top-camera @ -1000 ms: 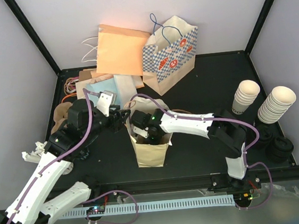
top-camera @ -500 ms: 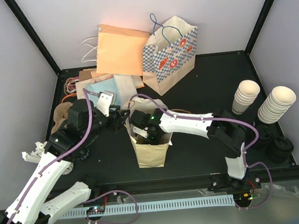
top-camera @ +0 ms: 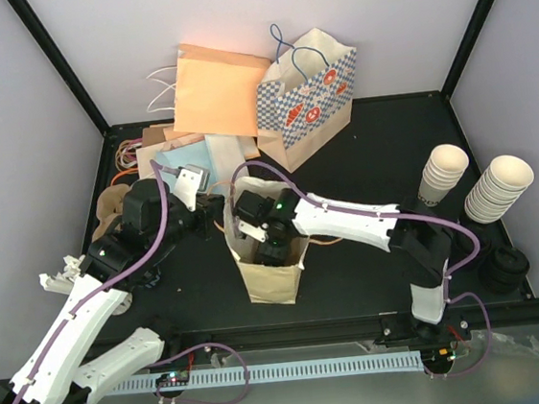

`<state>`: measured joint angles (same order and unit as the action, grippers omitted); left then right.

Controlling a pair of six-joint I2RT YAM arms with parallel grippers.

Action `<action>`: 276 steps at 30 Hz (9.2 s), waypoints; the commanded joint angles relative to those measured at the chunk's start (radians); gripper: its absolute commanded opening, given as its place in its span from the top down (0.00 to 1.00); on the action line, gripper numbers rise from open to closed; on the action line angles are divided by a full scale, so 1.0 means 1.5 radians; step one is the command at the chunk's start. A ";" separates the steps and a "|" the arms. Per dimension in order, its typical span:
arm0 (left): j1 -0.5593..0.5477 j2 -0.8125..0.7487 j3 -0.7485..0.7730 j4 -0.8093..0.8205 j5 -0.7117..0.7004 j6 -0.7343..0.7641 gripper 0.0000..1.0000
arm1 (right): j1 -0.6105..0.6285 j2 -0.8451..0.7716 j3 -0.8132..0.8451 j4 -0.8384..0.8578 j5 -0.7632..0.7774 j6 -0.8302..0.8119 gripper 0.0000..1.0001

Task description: Pack the takeout coffee

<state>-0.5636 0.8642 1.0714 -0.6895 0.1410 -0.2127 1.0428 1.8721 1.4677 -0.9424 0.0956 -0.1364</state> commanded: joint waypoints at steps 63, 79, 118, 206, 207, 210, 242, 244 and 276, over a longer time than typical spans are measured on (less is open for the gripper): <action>0.001 -0.057 -0.008 0.173 0.271 0.343 0.98 | -0.004 -0.459 -0.148 0.074 0.025 0.186 0.02; -0.017 -0.134 -0.100 0.189 0.468 0.295 0.98 | 0.047 -0.561 -0.303 0.070 -0.095 0.207 0.05; -0.118 -0.054 -0.062 0.124 0.175 0.165 0.98 | 0.251 -0.601 -0.356 0.109 0.172 0.437 0.00; 0.118 0.146 0.127 0.106 0.029 0.086 0.01 | -0.297 -0.305 0.066 0.038 0.041 0.303 0.00; 0.119 0.140 0.128 0.088 0.021 0.082 0.01 | -0.297 -0.304 0.070 0.033 0.048 0.308 0.00; 0.119 0.116 0.138 0.007 -0.073 0.040 0.01 | -0.298 -0.294 0.089 0.010 0.077 0.334 0.02; 0.119 -0.098 -0.107 0.019 0.002 -0.018 0.01 | -0.580 -0.304 0.049 -0.099 0.120 0.411 0.37; 0.119 -0.095 -0.102 0.011 -0.003 0.009 0.01 | -0.622 -0.324 0.028 -0.099 0.119 0.416 0.41; 0.121 -0.075 -0.156 -0.070 -0.199 -0.162 0.12 | -0.541 -0.347 -0.087 -0.027 0.053 0.363 0.46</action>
<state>-0.3916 0.7330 0.8257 -0.7589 -0.1074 -0.3889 0.2211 1.3529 1.3315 -0.9932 0.0933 0.4198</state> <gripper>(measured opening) 0.882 0.539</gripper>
